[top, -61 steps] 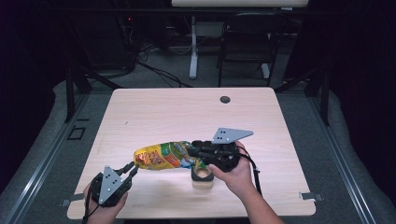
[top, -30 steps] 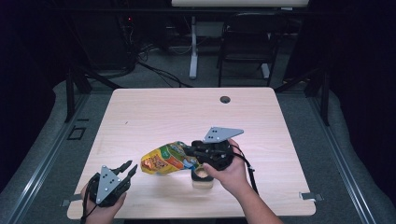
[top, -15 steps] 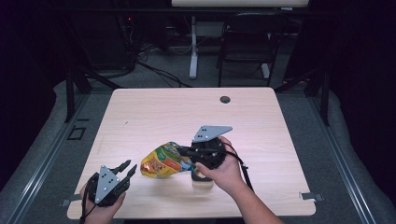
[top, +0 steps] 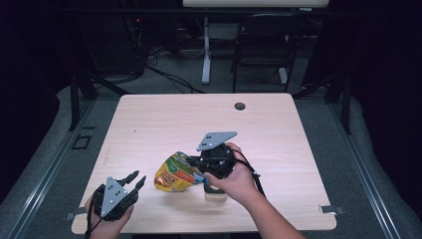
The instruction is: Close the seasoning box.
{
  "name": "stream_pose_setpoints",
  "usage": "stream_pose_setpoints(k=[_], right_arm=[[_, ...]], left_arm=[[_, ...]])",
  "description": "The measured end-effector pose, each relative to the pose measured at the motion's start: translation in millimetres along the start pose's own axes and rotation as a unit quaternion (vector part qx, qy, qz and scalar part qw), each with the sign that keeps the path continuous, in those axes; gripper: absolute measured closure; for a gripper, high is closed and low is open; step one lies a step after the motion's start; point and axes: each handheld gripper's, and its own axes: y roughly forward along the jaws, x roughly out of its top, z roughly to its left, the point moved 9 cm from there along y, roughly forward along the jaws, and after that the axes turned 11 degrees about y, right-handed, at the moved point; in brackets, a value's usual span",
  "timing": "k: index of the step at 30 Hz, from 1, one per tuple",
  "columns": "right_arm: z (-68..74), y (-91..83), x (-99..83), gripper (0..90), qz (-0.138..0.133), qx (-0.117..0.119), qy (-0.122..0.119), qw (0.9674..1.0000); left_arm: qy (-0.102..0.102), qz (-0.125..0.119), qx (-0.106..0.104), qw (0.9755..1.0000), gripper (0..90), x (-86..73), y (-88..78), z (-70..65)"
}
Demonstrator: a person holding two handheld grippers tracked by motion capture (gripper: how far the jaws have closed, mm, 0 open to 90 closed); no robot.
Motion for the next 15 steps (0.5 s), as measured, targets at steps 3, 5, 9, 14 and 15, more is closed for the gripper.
stream_pose_setpoints(k=[3, 5, 9, 14, 15], right_arm=[[2.5, 3.8, -0.6, 90.0, 0.011, -0.006, -0.015, 0.9998], [4.1, 5.8, 0.5, 90.0, 0.010, -0.004, -0.015, 0.9998], [3.7, 9.0, 2.9, 90.0, 0.010, 0.000, -0.010, 0.9999], [5.9, 12.6, 5.2, 88.7, 0.010, 0.008, -0.006, 0.9999], [6.6, 13.6, 5.8, 88.2, 0.011, 0.010, -0.006, 0.9999]], left_arm=[[0.002, 0.001, 0.000, 1.0000, 69.2, -0.1, 0.5, -0.3], [0.002, 0.001, 0.001, 1.0000, 69.0, -0.3, 0.6, -0.1], [-0.001, 0.001, 0.002, 1.0000, 68.9, -1.0, 0.7, 0.7], [-0.002, 0.003, 0.001, 1.0000, 68.8, -2.1, 1.5, 1.2], [-0.001, 0.004, 0.001, 1.0000, 68.5, -2.3, 1.6, 1.4]])
